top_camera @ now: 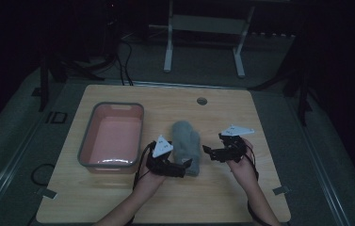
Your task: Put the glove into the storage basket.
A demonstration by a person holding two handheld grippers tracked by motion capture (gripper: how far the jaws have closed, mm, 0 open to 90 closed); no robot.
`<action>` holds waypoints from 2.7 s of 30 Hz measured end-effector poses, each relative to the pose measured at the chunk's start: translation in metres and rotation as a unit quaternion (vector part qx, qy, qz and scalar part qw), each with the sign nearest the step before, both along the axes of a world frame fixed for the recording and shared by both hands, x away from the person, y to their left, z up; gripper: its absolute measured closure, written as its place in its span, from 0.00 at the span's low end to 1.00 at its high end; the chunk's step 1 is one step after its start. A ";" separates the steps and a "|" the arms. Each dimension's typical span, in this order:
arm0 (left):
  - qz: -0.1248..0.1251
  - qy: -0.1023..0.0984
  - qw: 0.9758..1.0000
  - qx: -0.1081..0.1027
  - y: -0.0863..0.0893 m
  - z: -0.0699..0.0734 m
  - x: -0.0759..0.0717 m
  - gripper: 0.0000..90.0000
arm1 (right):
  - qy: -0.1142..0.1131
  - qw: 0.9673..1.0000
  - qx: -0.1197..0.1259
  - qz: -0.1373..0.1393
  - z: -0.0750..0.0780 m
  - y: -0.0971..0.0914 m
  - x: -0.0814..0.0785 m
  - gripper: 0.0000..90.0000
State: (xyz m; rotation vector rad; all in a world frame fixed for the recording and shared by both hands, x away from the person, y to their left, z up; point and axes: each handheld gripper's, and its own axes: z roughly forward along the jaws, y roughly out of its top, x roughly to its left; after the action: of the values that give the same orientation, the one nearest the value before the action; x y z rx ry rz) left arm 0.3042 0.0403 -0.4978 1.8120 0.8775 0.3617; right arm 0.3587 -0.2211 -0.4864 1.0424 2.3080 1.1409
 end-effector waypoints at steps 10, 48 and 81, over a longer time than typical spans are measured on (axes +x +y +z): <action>0.040 0.050 0.998 0.030 0.001 -0.006 0.047 0.18 | 0.029 1.000 0.000 0.000 -0.014 0.012 0.016 0.22; -0.043 0.178 0.983 0.011 -0.006 -0.052 0.077 0.84 | 0.111 0.992 0.010 0.063 -0.054 0.040 0.029 0.89; -0.069 0.087 0.994 0.015 0.040 0.067 0.067 0.85 | -0.005 0.996 0.035 0.086 0.062 0.073 0.012 0.91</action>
State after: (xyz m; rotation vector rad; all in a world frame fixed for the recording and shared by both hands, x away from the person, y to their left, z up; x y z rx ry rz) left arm 0.3715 0.0803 -0.4313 1.9424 0.8623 0.1310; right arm 0.3705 -0.1481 -0.4244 0.8728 2.4033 1.2963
